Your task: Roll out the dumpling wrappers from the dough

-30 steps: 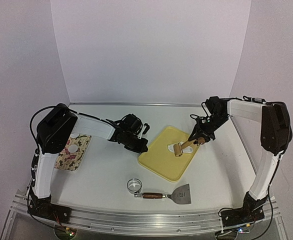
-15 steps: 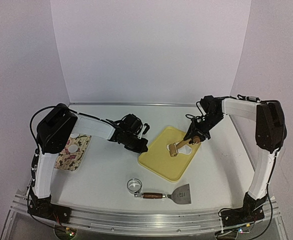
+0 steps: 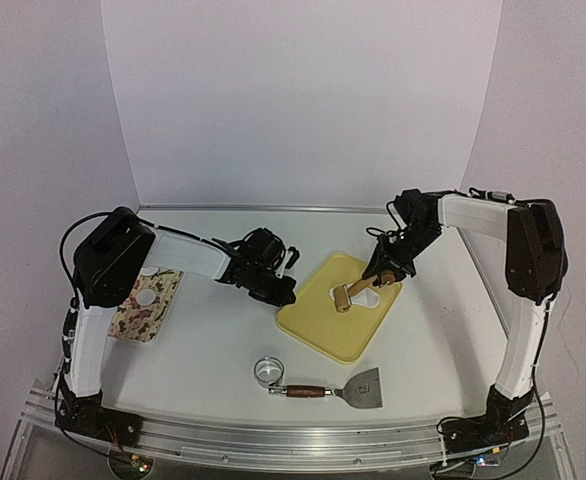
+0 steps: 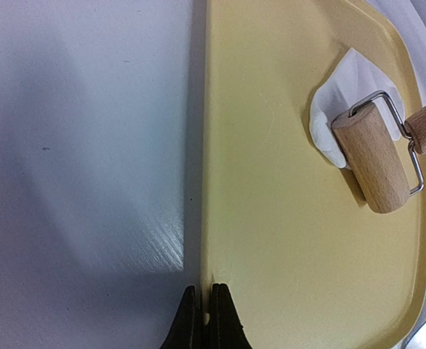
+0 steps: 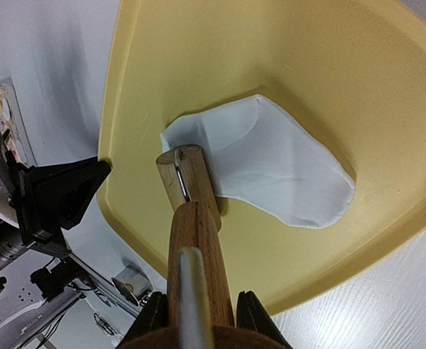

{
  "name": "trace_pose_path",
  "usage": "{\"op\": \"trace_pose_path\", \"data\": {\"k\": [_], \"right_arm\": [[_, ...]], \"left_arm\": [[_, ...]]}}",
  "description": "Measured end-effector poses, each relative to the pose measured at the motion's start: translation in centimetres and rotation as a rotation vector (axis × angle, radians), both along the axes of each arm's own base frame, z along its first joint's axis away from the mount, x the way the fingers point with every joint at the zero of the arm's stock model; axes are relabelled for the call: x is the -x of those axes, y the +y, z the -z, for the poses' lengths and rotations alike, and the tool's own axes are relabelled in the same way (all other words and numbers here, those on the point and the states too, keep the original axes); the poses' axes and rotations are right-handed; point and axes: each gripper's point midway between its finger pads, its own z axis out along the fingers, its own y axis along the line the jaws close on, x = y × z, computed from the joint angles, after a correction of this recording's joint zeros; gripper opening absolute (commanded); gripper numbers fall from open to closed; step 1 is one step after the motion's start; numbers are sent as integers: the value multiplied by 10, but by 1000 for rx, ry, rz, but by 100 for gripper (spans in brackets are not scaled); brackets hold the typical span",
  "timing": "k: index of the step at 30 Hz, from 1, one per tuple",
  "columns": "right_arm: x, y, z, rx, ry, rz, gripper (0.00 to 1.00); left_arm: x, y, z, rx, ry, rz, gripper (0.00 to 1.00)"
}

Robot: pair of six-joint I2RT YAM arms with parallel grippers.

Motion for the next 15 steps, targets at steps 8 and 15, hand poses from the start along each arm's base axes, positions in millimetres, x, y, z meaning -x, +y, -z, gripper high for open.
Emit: {"op": "trace_pose_path", "data": {"k": [8,15], "right_arm": [[-4,11,0,1,-5,-10,0],[-4,18,-4,11,-17,-9,0]], "left_arm": [[0,0,0,0,0,0,0],[0,0,0,-3,1,-6,0]]}}
